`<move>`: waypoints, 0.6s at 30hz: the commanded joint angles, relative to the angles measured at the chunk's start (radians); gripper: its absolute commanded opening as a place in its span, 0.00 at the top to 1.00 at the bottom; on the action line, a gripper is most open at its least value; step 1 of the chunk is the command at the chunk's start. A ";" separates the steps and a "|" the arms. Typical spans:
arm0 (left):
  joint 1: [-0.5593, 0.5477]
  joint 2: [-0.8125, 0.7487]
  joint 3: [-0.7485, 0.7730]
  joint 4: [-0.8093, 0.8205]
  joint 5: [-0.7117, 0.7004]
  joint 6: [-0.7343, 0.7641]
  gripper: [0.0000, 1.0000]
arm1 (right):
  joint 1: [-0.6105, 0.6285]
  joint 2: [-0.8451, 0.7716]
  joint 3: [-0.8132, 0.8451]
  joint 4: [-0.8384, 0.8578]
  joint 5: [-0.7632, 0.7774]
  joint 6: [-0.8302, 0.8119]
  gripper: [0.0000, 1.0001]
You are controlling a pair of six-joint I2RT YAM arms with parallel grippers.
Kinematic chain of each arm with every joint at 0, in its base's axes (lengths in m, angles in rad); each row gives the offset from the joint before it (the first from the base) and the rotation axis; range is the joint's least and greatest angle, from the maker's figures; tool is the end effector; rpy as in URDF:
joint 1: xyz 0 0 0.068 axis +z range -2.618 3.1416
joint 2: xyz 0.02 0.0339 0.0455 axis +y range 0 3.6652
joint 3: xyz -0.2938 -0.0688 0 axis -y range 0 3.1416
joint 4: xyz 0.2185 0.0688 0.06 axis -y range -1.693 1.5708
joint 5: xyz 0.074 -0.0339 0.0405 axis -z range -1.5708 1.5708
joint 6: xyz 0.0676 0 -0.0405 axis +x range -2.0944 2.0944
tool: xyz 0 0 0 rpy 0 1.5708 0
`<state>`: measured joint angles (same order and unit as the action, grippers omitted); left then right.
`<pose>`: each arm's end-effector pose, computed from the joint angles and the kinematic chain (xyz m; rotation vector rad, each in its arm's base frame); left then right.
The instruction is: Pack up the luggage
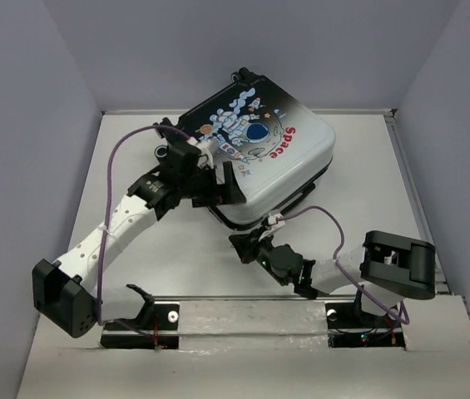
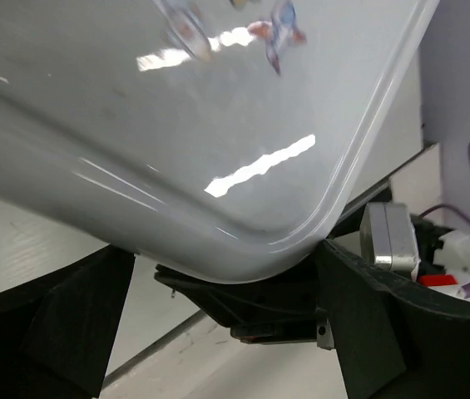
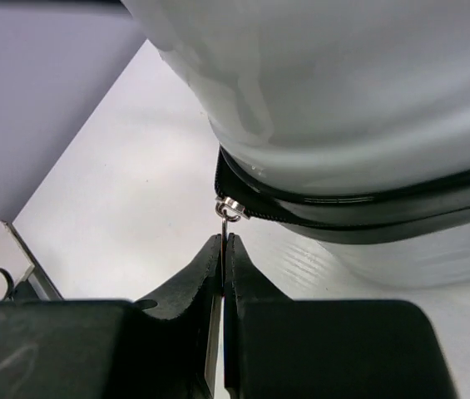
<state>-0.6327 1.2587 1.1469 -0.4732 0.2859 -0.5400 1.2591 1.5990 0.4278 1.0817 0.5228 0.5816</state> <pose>0.2060 -0.1747 0.3517 0.2831 2.2804 -0.9556 0.1243 0.2758 0.2174 -0.1717 1.7314 0.9559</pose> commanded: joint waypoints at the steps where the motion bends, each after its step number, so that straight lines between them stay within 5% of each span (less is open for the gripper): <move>1: 0.356 -0.009 0.100 0.475 -0.120 -0.015 0.01 | 0.125 -0.068 -0.046 -0.032 -0.199 0.052 0.93; 5: 0.571 0.016 0.019 0.524 -0.051 -0.078 0.01 | 0.125 -0.096 -0.047 -0.084 -0.208 0.049 0.93; 10: 0.701 0.142 0.000 0.610 0.037 -0.149 0.01 | 0.125 -0.132 -0.067 -0.146 -0.208 0.067 0.93; 18: 0.720 0.405 0.157 0.634 0.142 -0.189 0.01 | 0.125 -0.183 -0.092 -0.189 -0.198 0.057 0.93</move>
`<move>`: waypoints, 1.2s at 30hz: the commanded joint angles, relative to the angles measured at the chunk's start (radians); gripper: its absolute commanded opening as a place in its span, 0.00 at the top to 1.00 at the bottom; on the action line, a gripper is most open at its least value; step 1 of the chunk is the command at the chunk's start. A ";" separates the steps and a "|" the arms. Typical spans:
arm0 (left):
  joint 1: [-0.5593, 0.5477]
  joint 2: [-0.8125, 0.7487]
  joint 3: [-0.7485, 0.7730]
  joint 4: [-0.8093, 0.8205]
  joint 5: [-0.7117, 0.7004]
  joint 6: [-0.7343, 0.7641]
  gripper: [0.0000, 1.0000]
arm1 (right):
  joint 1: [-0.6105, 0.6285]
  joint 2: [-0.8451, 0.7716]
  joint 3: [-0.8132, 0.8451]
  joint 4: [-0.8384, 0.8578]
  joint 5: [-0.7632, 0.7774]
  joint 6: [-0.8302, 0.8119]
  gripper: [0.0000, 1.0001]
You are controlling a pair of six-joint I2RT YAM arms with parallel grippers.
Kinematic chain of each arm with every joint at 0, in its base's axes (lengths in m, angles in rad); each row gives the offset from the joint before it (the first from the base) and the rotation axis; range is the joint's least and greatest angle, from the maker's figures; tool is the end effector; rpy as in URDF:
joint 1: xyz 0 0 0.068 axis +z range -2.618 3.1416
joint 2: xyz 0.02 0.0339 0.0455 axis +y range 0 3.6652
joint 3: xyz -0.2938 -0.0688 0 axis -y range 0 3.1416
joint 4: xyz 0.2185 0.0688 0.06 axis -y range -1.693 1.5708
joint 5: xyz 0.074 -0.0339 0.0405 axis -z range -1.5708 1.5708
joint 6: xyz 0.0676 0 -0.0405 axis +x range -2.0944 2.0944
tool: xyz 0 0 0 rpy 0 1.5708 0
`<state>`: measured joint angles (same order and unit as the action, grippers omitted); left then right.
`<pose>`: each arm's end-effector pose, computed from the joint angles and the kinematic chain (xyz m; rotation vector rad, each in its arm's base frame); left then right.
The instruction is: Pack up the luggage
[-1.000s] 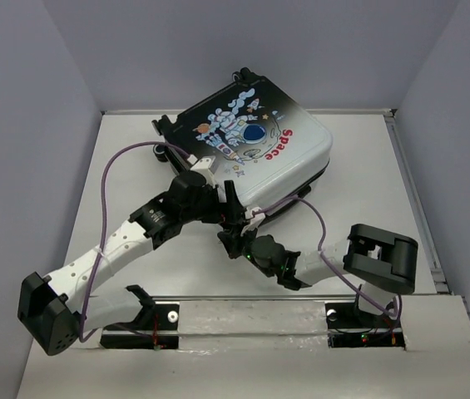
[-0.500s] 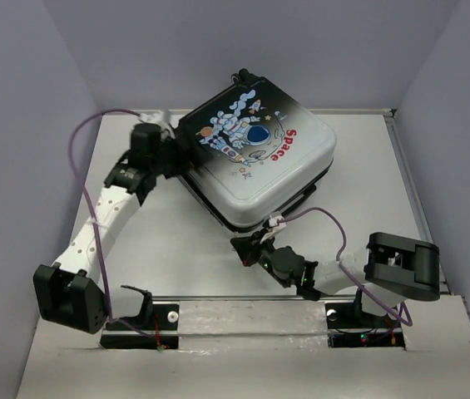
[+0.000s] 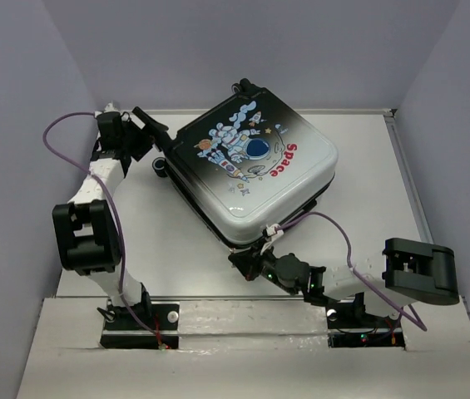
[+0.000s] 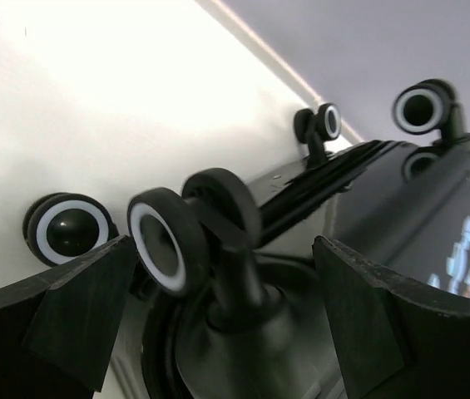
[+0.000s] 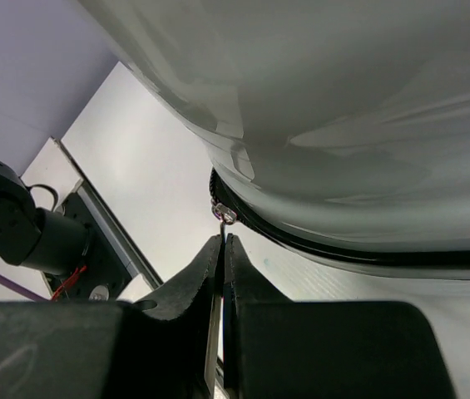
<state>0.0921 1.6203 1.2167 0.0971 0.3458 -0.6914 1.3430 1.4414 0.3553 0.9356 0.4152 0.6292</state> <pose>0.3907 0.0131 0.3348 -0.5033 1.8580 -0.7314 0.0878 0.2581 0.2191 -0.3249 1.8087 1.0862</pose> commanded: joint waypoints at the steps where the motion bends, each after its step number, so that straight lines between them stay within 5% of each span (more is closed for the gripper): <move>1: -0.005 0.059 0.104 0.064 0.087 -0.042 0.01 | 0.041 -0.024 -0.021 -0.043 -0.090 0.010 0.93; 17: -0.055 0.225 0.116 0.325 0.150 -0.307 0.06 | 0.041 -0.006 -0.024 -0.043 -0.073 0.027 0.93; 18: -0.058 0.217 0.107 0.346 0.147 -0.319 0.10 | 0.041 -0.006 -0.022 -0.043 -0.072 0.026 0.93; 21: -0.057 0.184 0.049 0.456 0.142 -0.364 0.54 | 0.041 -0.016 -0.010 -0.072 -0.059 0.020 0.93; 22: -0.057 0.171 0.025 0.482 0.134 -0.369 0.76 | 0.041 -0.022 -0.009 -0.098 -0.055 0.018 0.93; 24: -0.048 0.126 0.006 0.484 0.118 -0.353 0.94 | 0.019 -0.059 -0.001 -0.139 -0.055 0.026 0.93; 29: -0.034 -0.025 -0.130 0.477 0.056 -0.280 0.94 | -0.099 -0.206 -0.001 -0.325 -0.093 0.033 0.93; 36: -0.017 -0.464 -0.469 0.432 0.012 -0.241 0.94 | -0.358 -0.484 0.128 -0.644 -0.153 -0.124 0.93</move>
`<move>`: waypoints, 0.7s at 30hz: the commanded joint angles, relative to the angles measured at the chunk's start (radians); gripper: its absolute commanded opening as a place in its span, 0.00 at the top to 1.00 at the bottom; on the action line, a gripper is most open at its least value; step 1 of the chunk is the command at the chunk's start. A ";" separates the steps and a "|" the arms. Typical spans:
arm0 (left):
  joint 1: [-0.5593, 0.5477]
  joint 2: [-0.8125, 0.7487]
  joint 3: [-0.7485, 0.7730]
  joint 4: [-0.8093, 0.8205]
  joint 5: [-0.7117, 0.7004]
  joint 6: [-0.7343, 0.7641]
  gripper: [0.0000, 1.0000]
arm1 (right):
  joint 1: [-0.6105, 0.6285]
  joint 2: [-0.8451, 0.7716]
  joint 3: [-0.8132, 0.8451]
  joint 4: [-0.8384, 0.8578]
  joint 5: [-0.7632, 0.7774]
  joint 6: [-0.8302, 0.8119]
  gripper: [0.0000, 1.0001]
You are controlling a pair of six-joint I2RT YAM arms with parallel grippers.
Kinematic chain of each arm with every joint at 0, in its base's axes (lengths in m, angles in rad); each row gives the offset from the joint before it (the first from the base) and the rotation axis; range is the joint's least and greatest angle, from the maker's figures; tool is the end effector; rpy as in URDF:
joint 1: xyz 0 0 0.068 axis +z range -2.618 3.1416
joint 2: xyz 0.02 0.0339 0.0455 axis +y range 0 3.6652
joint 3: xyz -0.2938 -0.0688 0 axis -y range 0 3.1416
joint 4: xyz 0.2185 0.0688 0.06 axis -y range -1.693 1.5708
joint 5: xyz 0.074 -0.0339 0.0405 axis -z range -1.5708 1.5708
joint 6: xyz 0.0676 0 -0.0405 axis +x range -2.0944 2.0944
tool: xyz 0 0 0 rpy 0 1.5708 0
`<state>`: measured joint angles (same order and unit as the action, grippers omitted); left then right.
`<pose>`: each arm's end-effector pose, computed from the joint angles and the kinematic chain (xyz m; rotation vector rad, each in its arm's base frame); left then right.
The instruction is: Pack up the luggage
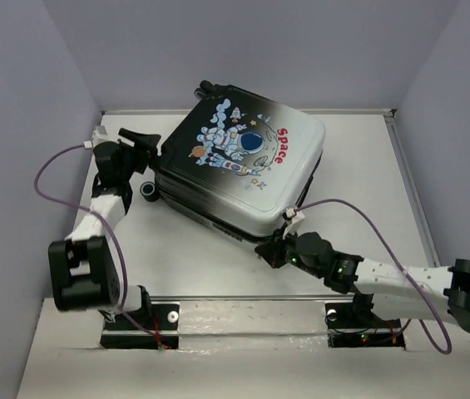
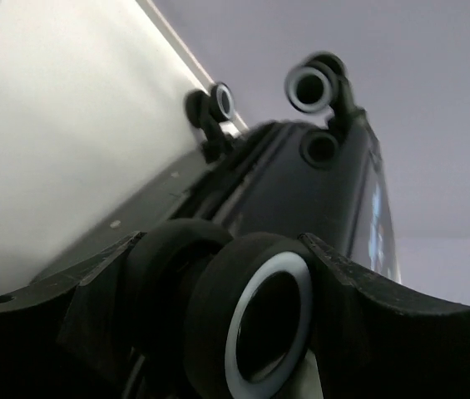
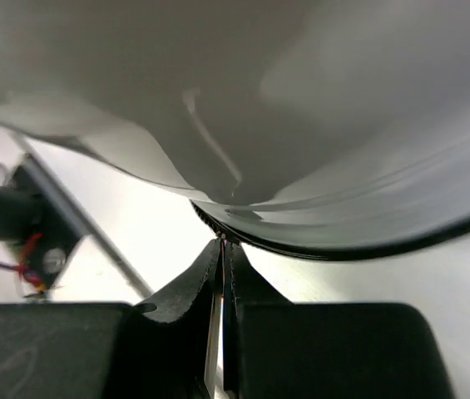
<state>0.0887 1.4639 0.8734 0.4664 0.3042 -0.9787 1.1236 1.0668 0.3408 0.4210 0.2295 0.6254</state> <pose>0.3414 0.0100 0.3167 -0.6903 1.6365 -0.9125 0.1067 0.1870 0.2286 -0.3263 1.9627 0.9693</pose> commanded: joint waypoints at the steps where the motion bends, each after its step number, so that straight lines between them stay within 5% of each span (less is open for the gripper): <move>1: -0.015 -0.362 -0.160 0.031 0.052 0.051 0.94 | -0.171 -0.123 0.164 -0.172 0.033 -0.160 0.93; 7: -0.069 -0.660 -0.381 -0.096 0.052 0.071 0.94 | -0.180 0.003 0.218 -0.083 -0.092 -0.164 0.93; 15: -0.168 -0.826 -0.525 -0.176 0.041 0.057 0.94 | 0.159 0.487 0.483 0.050 -0.061 -0.199 0.93; 21: -0.168 -0.907 -0.493 -0.310 0.026 0.152 0.94 | 0.092 0.438 0.459 0.035 -0.038 -0.202 0.93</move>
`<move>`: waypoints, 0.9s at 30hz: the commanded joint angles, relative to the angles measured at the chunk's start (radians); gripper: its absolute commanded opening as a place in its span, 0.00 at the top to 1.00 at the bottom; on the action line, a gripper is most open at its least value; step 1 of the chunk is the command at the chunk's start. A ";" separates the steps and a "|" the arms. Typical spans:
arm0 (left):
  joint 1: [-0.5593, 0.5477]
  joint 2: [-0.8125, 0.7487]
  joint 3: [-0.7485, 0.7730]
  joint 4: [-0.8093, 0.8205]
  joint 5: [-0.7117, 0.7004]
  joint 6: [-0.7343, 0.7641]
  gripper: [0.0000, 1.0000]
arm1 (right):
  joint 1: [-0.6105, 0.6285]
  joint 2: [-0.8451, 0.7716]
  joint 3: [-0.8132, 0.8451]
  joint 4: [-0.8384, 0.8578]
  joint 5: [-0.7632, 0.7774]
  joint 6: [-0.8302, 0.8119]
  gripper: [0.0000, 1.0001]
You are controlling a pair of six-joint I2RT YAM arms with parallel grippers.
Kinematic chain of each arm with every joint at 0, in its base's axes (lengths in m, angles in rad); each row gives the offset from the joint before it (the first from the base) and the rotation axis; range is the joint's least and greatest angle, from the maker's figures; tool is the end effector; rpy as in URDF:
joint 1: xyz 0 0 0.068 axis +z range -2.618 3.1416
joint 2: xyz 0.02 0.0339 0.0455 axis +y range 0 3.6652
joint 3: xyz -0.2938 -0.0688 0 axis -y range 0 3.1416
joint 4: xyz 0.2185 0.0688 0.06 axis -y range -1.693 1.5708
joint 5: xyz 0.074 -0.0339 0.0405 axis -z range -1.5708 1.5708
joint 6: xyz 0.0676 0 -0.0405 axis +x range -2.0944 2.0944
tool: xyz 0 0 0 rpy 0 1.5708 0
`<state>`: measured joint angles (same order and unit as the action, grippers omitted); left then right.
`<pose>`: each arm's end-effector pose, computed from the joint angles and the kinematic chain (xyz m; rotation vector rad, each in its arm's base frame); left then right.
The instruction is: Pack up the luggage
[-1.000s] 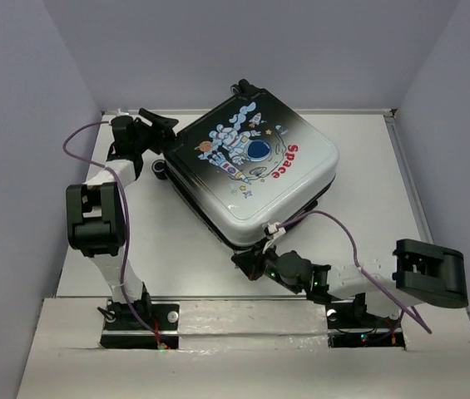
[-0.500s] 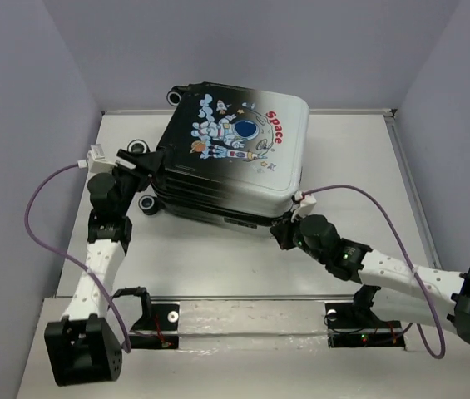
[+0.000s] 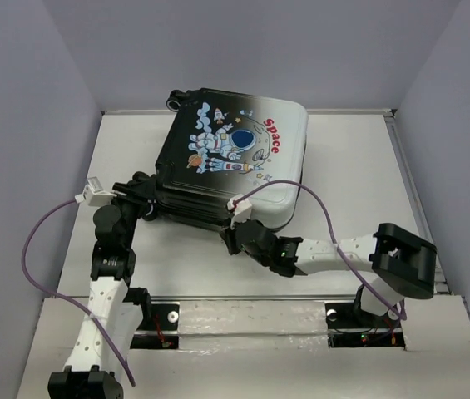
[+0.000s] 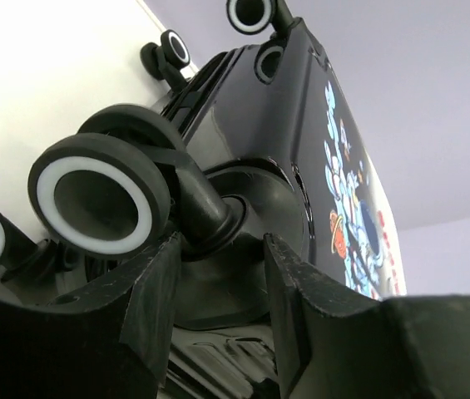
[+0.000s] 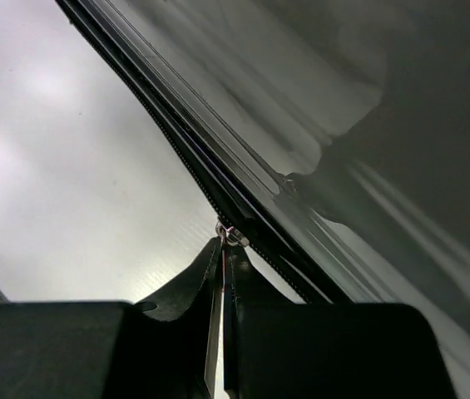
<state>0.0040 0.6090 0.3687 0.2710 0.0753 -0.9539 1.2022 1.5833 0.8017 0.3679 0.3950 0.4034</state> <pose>0.1469 -0.0045 0.2922 -0.6804 1.4448 -0.8059 0.1489 0.3133 0.2411 -0.5352 1.9380 0.6594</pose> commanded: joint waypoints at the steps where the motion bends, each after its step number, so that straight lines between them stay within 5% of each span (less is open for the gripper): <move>1: -0.084 -0.057 0.010 -0.115 0.268 0.124 0.94 | -0.013 -0.109 -0.021 0.086 -0.235 0.035 0.93; 9: -0.258 -0.127 -0.025 -0.107 0.216 0.041 0.94 | -0.142 -0.063 0.080 0.060 -0.384 -0.054 0.93; 16: -0.493 -0.098 0.004 -0.116 0.168 0.046 0.94 | -0.014 0.124 0.303 0.011 -0.582 -0.124 0.93; 20: -0.507 -0.063 0.042 -0.128 0.207 0.087 0.94 | 0.121 0.170 0.245 0.038 -0.596 -0.150 0.93; 27: -0.510 -0.086 0.036 -0.151 0.159 0.109 0.94 | 0.109 0.069 0.021 0.143 -0.502 -0.112 0.93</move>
<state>-0.4915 0.5339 0.3595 0.0410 0.2169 -0.8730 1.2053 1.7317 0.9333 0.4606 0.0803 0.2581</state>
